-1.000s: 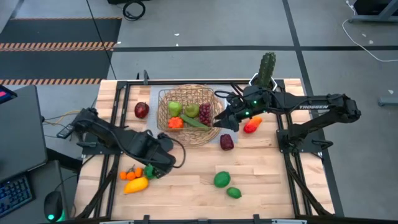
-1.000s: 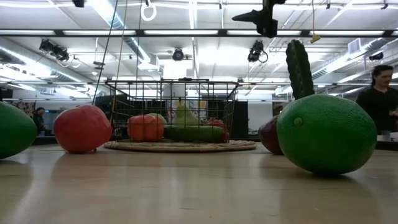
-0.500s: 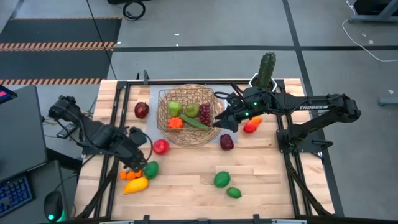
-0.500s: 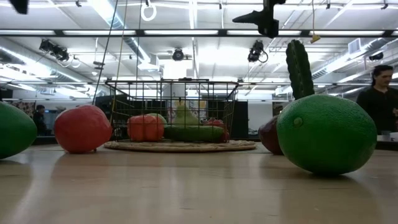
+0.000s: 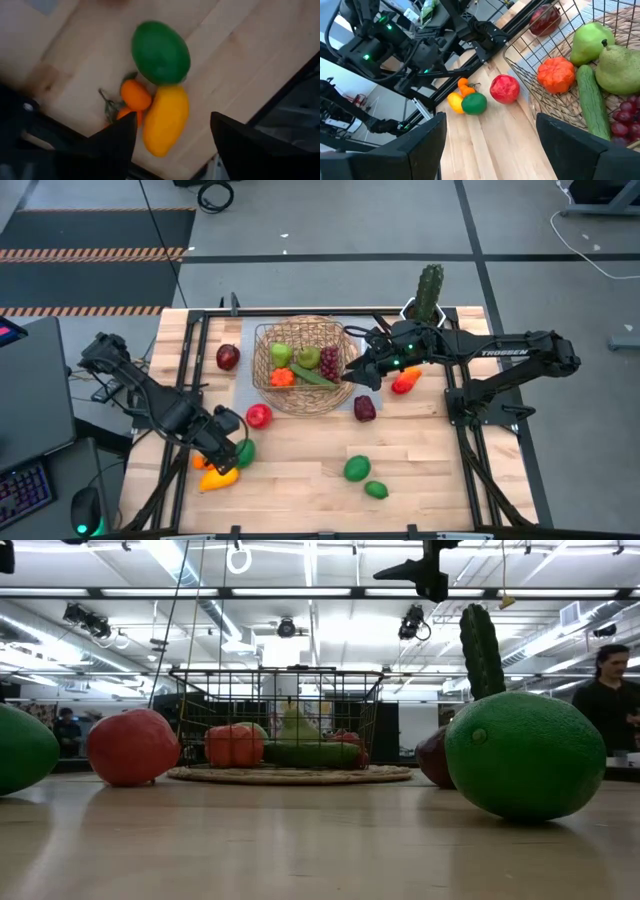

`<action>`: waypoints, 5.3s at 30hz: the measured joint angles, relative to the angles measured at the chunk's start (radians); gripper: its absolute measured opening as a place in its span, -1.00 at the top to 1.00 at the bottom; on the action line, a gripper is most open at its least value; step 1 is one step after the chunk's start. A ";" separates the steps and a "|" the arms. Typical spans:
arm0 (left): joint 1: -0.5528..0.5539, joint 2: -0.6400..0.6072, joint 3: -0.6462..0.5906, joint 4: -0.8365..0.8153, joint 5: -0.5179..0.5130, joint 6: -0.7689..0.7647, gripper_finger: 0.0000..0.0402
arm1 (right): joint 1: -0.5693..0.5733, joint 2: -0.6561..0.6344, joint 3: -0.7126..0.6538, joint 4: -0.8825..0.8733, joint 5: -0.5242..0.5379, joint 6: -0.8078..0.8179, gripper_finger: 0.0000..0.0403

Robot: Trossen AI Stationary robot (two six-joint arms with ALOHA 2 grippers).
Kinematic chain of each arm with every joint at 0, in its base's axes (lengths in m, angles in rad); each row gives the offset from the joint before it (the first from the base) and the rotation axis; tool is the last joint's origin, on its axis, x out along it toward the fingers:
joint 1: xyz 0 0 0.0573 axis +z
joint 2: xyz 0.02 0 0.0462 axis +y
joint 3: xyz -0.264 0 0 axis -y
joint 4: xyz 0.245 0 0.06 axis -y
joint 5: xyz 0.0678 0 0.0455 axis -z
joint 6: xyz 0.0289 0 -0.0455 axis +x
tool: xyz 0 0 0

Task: Build produce basket
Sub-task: Put the left lime into the gold wire basket

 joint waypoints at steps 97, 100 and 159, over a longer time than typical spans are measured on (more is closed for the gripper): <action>0.182 0.285 -0.088 0.438 0.009 -0.227 -0.44 | 0.000 0.001 0.000 -0.017 -0.102 0.038 -0.54; 0.200 0.285 -0.038 0.440 0.009 -0.172 -0.44 | 0.000 0.001 0.000 -0.003 -0.126 0.052 -0.54; 0.917 0.306 0.506 -0.066 -0.078 0.909 -0.57 | -0.080 -0.167 0.000 -0.170 -0.106 0.048 -0.54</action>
